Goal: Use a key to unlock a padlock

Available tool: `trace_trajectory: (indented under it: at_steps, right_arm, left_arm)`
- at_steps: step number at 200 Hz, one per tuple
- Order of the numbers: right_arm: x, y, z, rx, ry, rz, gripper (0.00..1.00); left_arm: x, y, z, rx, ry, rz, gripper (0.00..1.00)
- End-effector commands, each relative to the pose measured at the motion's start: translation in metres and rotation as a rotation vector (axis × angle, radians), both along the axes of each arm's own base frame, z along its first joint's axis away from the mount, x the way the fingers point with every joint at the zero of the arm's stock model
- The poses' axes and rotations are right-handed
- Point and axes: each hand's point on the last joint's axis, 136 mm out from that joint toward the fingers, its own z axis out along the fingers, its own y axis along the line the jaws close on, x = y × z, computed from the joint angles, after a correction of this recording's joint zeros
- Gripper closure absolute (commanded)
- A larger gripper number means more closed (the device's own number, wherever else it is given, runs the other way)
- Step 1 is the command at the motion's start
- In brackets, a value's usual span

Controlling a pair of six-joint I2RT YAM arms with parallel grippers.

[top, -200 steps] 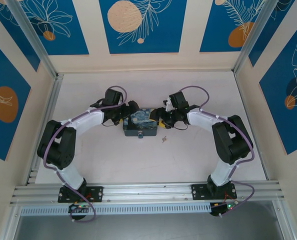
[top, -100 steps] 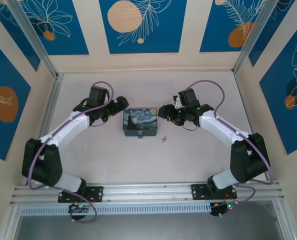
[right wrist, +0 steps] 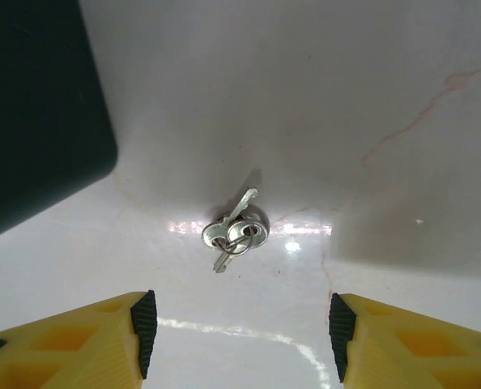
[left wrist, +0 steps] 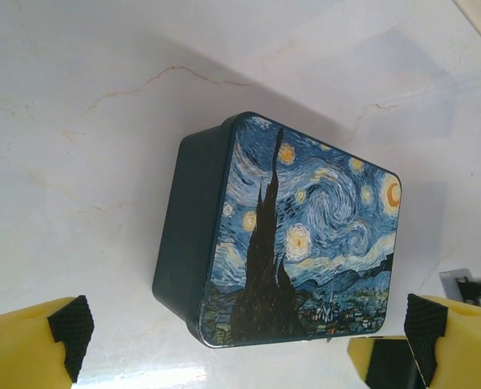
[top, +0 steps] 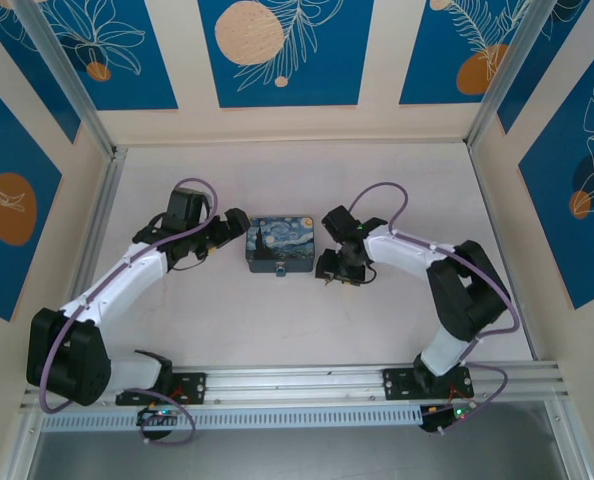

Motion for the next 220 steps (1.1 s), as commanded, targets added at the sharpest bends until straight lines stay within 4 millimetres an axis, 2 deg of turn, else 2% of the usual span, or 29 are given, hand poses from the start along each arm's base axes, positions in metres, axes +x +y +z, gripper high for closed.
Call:
trace_trajectory:
  at_steps: [1, 84, 133, 185, 220]
  right_arm:
    - [0.006, 0.001, -0.001, -0.063, -0.007, 0.005, 0.41]
    - [0.016, 0.007, -0.019, -0.134, -0.016, 0.031, 0.44]
    - [0.014, 0.003, -0.027, -0.188, -0.025, 0.039, 0.51]
    - [0.004, 0.0, -0.028, -0.181, -0.03, 0.038, 0.69]
    - [-0.002, -0.006, -0.023, -0.166, -0.052, 0.039, 0.85]
  left_arm:
    - [-0.006, -0.002, 0.0, -0.006, 0.003, -0.027, 0.0]
    - [-0.005, -0.003, -0.004, -0.001, 0.005, -0.04, 0.0]
    - [-0.003, -0.005, -0.008, -0.006, 0.013, -0.038, 0.0]
    - [-0.002, -0.005, -0.008, -0.006, 0.017, -0.037, 0.0]
    - [-0.001, -0.005, -0.005, -0.005, 0.016, -0.037, 0.0]
